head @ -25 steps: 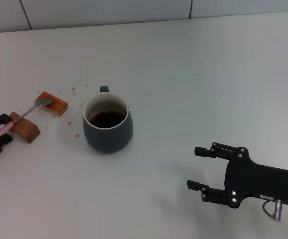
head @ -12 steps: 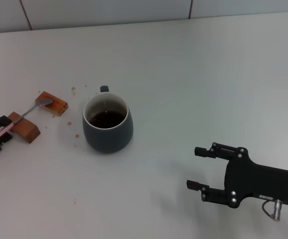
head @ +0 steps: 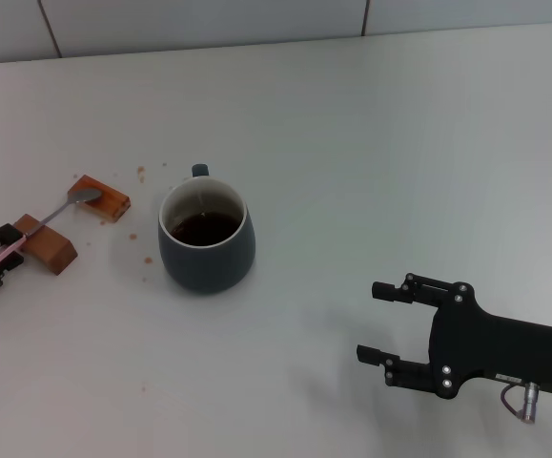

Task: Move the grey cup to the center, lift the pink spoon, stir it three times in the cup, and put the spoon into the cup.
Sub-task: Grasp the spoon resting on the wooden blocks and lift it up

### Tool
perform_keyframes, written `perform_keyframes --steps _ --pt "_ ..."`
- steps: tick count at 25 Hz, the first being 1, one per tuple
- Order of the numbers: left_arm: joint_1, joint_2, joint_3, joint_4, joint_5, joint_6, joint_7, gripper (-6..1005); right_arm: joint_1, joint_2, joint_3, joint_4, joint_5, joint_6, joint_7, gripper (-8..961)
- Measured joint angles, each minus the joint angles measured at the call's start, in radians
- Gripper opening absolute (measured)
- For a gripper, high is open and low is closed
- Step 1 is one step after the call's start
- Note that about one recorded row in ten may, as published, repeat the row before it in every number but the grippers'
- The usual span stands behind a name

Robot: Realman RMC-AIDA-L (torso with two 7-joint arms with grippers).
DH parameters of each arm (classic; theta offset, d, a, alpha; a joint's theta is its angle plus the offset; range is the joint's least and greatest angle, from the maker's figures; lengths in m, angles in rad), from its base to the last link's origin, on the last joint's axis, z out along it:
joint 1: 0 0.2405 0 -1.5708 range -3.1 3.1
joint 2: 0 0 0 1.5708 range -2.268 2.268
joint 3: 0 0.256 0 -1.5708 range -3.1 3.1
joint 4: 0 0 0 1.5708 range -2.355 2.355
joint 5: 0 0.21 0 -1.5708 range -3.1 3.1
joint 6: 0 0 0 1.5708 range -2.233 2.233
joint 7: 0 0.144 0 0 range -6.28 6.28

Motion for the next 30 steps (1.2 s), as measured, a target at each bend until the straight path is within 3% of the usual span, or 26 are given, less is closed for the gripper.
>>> perform_keyframes --steps 21,30 --pt "0.007 -0.007 -0.007 -0.002 -0.008 0.017 0.004 249 0.007 0.0 0.0 0.0 0.0 0.009 0.0 726" --pt "0.011 -0.004 -0.069 -0.027 -0.024 0.085 0.064 193 0.013 0.001 0.0 0.0 0.0 0.015 0.0 726"
